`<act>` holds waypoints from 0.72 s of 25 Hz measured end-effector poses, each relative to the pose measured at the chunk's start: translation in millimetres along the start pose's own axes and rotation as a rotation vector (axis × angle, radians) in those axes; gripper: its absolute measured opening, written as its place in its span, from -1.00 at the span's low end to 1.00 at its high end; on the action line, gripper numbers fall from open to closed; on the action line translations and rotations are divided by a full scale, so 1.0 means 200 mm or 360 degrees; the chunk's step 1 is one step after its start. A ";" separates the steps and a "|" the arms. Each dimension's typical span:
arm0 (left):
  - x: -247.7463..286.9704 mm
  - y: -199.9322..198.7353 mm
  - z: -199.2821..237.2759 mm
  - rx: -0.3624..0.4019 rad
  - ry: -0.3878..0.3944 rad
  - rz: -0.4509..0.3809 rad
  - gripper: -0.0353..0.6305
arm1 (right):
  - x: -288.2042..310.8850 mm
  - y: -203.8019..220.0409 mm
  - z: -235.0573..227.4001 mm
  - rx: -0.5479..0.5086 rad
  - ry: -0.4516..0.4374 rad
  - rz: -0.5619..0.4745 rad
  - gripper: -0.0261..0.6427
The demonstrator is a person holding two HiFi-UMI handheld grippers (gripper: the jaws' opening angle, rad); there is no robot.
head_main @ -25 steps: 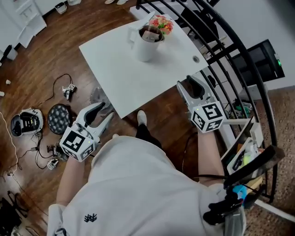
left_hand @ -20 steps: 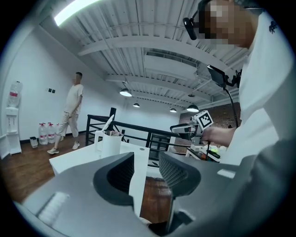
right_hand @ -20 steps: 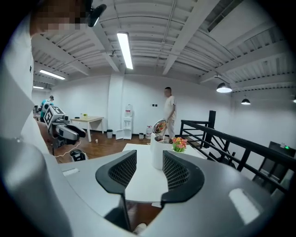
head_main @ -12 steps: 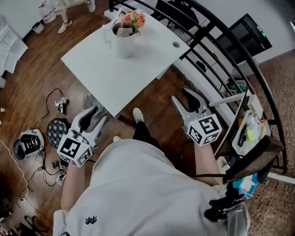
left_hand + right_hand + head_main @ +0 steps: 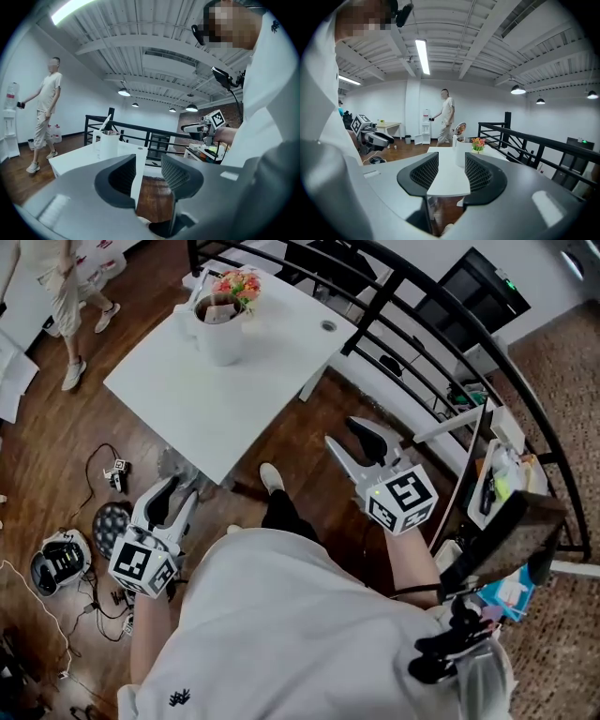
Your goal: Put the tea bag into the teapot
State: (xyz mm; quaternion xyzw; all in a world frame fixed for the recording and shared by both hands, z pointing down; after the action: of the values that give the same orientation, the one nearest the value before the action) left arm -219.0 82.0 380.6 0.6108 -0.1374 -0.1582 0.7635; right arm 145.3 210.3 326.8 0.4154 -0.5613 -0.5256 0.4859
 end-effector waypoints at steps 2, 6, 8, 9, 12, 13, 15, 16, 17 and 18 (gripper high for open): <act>0.01 0.00 -0.01 0.0003 0.0009 -0.0003 -0.46 | -0.02 0.00 0.00 -0.0014 0.0009 -0.0007 -0.42; 0.03 -0.01 -0.04 0.0011 0.0032 -0.0013 -0.46 | -0.03 -0.03 0.01 -0.0042 -0.0002 0.0000 -0.43; 0.04 -0.01 -0.05 0.0014 0.0041 -0.0012 -0.46 | -0.04 -0.03 0.01 -0.0042 -0.0005 -0.0003 -0.43; 0.05 -0.01 -0.05 0.0015 0.0046 -0.0011 -0.46 | -0.04 -0.03 0.01 -0.0042 -0.0005 -0.0004 -0.43; 0.06 -0.01 -0.05 0.0017 0.0055 -0.0001 -0.46 | -0.05 -0.03 0.00 -0.0038 0.0006 -0.0006 -0.44; 0.06 -0.01 -0.06 0.0014 0.0056 0.0003 -0.46 | -0.06 -0.03 0.00 -0.0035 0.0010 -0.0007 -0.44; 0.08 -0.01 -0.06 0.0013 0.0061 0.0003 -0.46 | -0.07 -0.03 -0.01 -0.0031 0.0019 -0.0009 -0.44; 0.08 -0.01 -0.06 0.0013 0.0065 0.0001 -0.46 | -0.07 -0.02 -0.01 -0.0029 0.0024 -0.0010 -0.44; 0.09 -0.01 -0.07 0.0013 0.0069 0.0001 -0.46 | -0.08 -0.02 -0.02 -0.0029 0.0030 -0.0010 -0.45; 0.10 -0.01 -0.07 0.0012 0.0074 0.0001 -0.46 | -0.09 -0.02 -0.02 -0.0028 0.0037 -0.0010 -0.45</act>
State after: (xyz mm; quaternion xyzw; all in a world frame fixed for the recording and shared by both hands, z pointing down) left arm -195.7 86.9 376.0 0.6172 -0.1202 -0.1432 0.7643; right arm 153.2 226.3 321.0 0.4190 -0.5498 -0.5271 0.4943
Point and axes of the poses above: the fingertips, and each gripper's own axes: x forward along the fingers, z to its left, y out of its underside, the point moved 10 cm from there along -x, backward along the fingers, and after that the axes turned 14 degrees about -z, right-handed, at the moved point
